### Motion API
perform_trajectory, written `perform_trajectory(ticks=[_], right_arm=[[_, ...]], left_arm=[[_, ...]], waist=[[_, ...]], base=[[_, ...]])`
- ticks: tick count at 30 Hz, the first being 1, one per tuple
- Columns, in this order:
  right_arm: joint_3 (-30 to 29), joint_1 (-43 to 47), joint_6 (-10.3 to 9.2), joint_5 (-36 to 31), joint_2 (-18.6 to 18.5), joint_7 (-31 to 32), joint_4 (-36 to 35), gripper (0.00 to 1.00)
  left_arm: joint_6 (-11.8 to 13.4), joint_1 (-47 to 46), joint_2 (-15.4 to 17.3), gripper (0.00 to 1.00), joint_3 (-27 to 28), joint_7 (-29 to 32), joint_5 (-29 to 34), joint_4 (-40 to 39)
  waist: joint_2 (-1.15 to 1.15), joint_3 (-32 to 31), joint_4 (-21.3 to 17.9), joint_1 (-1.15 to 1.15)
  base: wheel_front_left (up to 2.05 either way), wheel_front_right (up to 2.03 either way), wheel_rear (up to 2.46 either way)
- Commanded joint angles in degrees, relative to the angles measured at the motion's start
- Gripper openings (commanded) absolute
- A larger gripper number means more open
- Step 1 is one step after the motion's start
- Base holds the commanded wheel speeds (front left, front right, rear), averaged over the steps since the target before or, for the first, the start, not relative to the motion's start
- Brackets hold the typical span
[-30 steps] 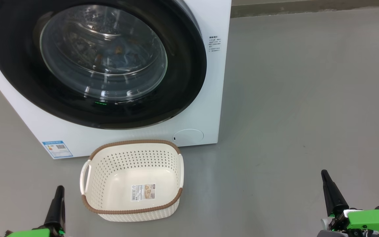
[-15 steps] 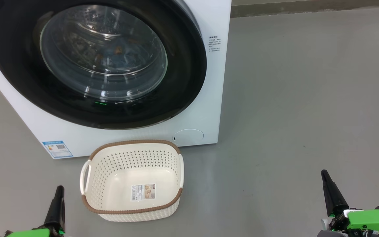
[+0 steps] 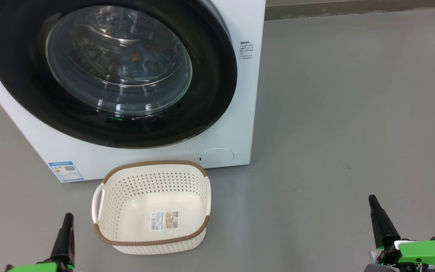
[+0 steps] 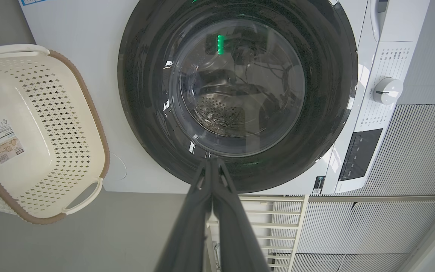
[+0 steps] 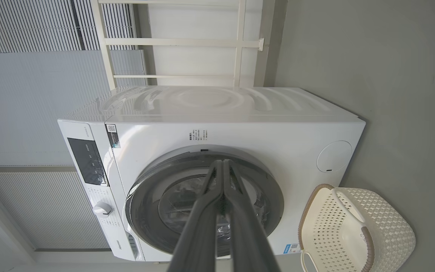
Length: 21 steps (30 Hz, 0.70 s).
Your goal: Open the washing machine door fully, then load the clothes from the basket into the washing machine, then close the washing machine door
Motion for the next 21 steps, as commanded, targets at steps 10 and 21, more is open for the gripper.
perform_trajectory(ticks=[10,21], right_arm=[[1.31,-2.34,-0.06,0.2,-0.67,0.43,-1.43,0.0],[1.31,-2.34,-0.06,0.2,-0.67,0.43,-1.43,0.0]], left_arm=[[-0.65,-2.32,0.84,0.0,2.03,0.31,0.42,-1.07],[-0.65,-2.33,0.82,0.0,2.07,0.34,0.45,-1.07]], waist=[[0.0,0.0,0.0,0.0],[0.0,0.0,0.0,0.0]], base=[[0.0,0.0,0.0],[0.0,0.0,0.0]])
